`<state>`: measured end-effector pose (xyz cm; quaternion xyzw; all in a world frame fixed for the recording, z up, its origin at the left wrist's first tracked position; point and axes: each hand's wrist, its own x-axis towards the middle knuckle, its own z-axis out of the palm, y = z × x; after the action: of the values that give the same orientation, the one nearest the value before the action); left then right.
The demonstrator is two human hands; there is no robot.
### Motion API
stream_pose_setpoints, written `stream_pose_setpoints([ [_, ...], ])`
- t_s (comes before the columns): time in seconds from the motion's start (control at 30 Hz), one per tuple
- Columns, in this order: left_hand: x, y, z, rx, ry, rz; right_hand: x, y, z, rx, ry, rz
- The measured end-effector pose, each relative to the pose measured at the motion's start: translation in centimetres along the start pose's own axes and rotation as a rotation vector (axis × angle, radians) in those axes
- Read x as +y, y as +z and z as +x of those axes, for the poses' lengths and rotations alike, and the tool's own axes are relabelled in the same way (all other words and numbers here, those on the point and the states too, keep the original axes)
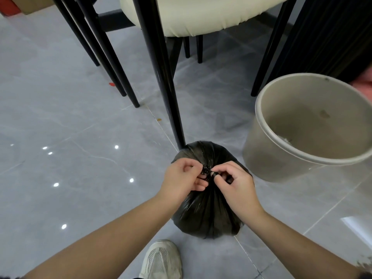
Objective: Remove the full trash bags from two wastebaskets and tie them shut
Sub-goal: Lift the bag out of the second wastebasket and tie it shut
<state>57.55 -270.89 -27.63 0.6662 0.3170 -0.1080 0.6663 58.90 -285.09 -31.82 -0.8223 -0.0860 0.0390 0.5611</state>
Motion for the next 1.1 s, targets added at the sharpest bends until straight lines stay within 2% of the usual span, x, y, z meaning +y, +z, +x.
stream_pose_setpoints([
  [0.07, -1.8, -0.4, -0.5, 0.079, 0.248, 0.165, -0.1, -0.1, 0.2, 0.010, 0.045, 0.023],
  [0.13, -3.2, -0.4, -1.0, 0.082, 0.429, 0.354, -0.1, 0.0, 0.2, 0.038, 0.111, 0.070],
  [0.23, -4.0, 0.3, -0.8, 0.048, 0.556, 0.515, -0.4, 0.3, -0.1, 0.095, 0.175, 0.121],
  [0.37, -3.9, 1.3, -0.5, 0.078, 0.654, 0.549, -0.9, 0.5, -0.3, 0.148, 0.221, 0.226],
  [0.53, -3.7, 1.7, -0.2, 0.103, 0.701, 0.496, -1.1, 0.5, -0.1, 0.199, 0.236, 0.317],
  [0.73, -3.3, 1.6, 0.3, 0.102, 0.671, 0.446, -1.2, 0.3, 0.0, 0.170, 0.155, 0.211],
  [0.93, -3.0, 0.9, 1.8, 0.077, 0.705, 0.510, -1.0, 0.3, 0.1, 0.141, 0.075, 0.103],
  [1.1, -2.3, 0.5, 2.8, 0.043, 0.726, 0.568, -0.8, 0.6, 0.4, 0.109, 0.102, 0.206],
])
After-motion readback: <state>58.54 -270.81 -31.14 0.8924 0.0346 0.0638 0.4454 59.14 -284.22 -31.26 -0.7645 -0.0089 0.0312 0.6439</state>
